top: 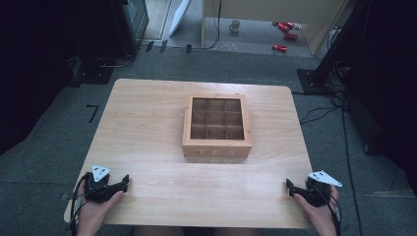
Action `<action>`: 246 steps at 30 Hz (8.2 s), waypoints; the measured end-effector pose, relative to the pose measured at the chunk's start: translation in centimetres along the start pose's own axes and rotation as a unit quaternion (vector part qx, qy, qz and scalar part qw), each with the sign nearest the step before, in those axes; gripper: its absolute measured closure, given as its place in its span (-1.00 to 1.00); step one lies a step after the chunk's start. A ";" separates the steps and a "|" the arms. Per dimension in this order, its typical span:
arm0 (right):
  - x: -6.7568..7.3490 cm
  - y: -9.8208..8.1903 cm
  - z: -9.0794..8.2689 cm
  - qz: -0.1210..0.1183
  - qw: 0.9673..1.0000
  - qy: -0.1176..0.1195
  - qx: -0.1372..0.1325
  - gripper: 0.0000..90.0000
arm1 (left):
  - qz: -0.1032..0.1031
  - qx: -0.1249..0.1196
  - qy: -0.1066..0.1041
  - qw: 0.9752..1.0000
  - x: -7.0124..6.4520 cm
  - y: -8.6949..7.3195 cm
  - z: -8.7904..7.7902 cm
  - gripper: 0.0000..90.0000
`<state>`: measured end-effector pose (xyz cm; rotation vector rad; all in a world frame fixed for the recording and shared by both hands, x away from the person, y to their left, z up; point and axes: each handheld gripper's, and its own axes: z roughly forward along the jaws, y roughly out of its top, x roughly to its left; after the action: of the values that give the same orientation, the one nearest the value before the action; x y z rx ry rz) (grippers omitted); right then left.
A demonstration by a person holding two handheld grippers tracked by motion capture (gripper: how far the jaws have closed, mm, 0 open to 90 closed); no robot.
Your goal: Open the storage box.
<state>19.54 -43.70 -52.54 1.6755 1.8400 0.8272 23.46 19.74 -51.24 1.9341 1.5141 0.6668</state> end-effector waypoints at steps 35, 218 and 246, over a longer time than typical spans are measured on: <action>5.9 5.9 1.1 -0.018 0.995 0.078 -0.063 -0.56 | 0.052 -0.034 -0.137 0.989 -12.1 8.2 4.0 -0.30; 9.8 31.5 15.1 0.048 0.967 0.105 -0.229 0.18 | 0.051 -0.016 -0.134 0.990 -7.1 2.5 2.8 -0.29; 8.3 20.2 4.8 -0.009 0.970 0.178 -0.168 -0.62 | 0.084 -0.010 -0.127 0.988 -7.7 2.2 2.6 -0.57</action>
<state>35.87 -33.96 -40.82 1.3595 1.8055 1.4195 24.98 11.48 -51.74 2.0606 1.1951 0.4814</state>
